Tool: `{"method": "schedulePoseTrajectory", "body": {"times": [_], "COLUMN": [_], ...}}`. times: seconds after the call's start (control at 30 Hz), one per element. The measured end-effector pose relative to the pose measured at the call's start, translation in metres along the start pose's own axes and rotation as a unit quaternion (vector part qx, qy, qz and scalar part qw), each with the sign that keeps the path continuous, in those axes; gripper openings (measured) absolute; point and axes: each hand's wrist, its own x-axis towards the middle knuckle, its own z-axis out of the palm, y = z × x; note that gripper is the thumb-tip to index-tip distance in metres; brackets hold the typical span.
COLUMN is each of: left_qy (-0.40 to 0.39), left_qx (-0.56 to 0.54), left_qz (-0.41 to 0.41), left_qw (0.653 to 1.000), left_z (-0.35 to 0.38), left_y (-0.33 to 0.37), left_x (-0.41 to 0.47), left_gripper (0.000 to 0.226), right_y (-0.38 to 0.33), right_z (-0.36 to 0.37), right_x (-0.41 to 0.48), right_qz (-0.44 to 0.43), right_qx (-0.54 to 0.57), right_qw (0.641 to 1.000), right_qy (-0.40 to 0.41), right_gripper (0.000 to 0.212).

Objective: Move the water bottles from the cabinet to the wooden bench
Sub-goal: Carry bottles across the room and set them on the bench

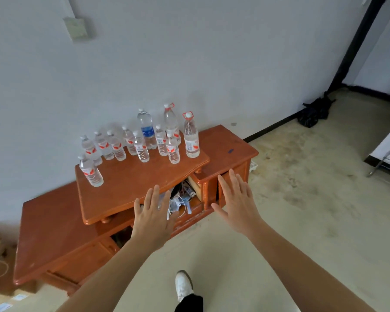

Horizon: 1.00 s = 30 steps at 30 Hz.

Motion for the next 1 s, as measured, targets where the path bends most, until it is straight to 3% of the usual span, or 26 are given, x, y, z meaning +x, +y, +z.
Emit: {"method": "schedulePoseTrajectory", "body": {"times": [0.27,0.37,0.6,0.77,1.0], "left_qy": [-0.005,0.013,-0.026,-0.059,-0.096], "left_qx": [-0.052,-0.071,-0.077,-0.113,-0.225], "left_qz": [-0.025,-0.029,-0.068,-0.176,-0.316], "left_qw": [0.998,0.997,0.994,0.976,0.917], "left_z": [0.008,-0.002,0.031,0.070,0.085], "left_y": [-0.055,-0.069,-0.083,-0.086,-0.125], "left_x": [0.185,0.253,0.355,0.390,0.425], "left_gripper": [0.069,0.069,0.071,0.074,0.087], "right_y": [0.034,0.047,0.068,0.066,0.031], "right_z": [0.019,0.017,0.080,0.146,0.198], "right_x": [0.173,0.238,0.343,0.424,0.488], "right_qz": [0.011,0.005,0.023,-0.036,-0.052], "right_qx": [0.002,0.011,0.099,0.154,0.236], "right_qw": [0.998,0.999,0.990,0.974,0.937], "right_qy": [-0.062,-0.047,-0.102,-0.163,-0.254], "right_gripper": [0.093,0.093,0.103,0.104,0.106]}}
